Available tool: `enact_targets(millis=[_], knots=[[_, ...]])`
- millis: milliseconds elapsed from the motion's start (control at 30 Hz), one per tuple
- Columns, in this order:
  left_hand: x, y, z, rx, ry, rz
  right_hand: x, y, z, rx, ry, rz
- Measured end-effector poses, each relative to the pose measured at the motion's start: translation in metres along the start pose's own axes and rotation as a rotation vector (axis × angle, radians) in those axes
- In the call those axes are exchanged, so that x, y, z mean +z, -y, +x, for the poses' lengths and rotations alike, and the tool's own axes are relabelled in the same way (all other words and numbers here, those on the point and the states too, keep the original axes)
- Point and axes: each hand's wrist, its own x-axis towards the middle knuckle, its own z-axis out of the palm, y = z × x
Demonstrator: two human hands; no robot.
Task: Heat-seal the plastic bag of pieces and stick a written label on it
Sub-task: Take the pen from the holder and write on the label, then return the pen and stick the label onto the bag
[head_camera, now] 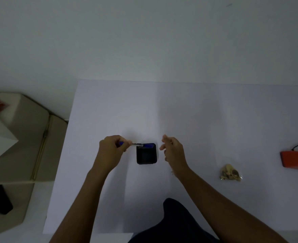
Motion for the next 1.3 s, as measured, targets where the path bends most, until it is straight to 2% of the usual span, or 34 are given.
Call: enact_targets(millis=[100, 267, 467, 767, 967, 1233, 1300], knots=[[0.006, 0.012, 0.017, 0.028, 0.055, 0.144, 0.004, -0.020, 0.008, -0.019, -0.010, -0.208], [0.039, 0.031, 0.035, -0.005, 0.129, 0.250, 0.016, -0.044, 0.015, -0.006, 0.063, -0.364], [0.075, 0.044, 0.035, -0.057, -0.025, 0.214, 0.027, -0.046, 0.020, -0.019, 0.071, -0.208], [0.087, 0.017, 0.085, 0.021, -0.049, 0.098, 0.052, 0.004, 0.084, -0.099, -0.002, -0.190], [0.087, 0.000, 0.137, -0.020, -0.059, 0.092, 0.066, 0.045, 0.130, -0.083, -0.001, -0.175], [0.089, 0.001, 0.146, -0.022, -0.066, 0.112, 0.057, 0.041, 0.131, -0.126, 0.058, -0.104], [0.091, -0.001, 0.134, -0.038, -0.126, 0.218, 0.049, 0.034, 0.125, -0.151, 0.082, -0.095]])
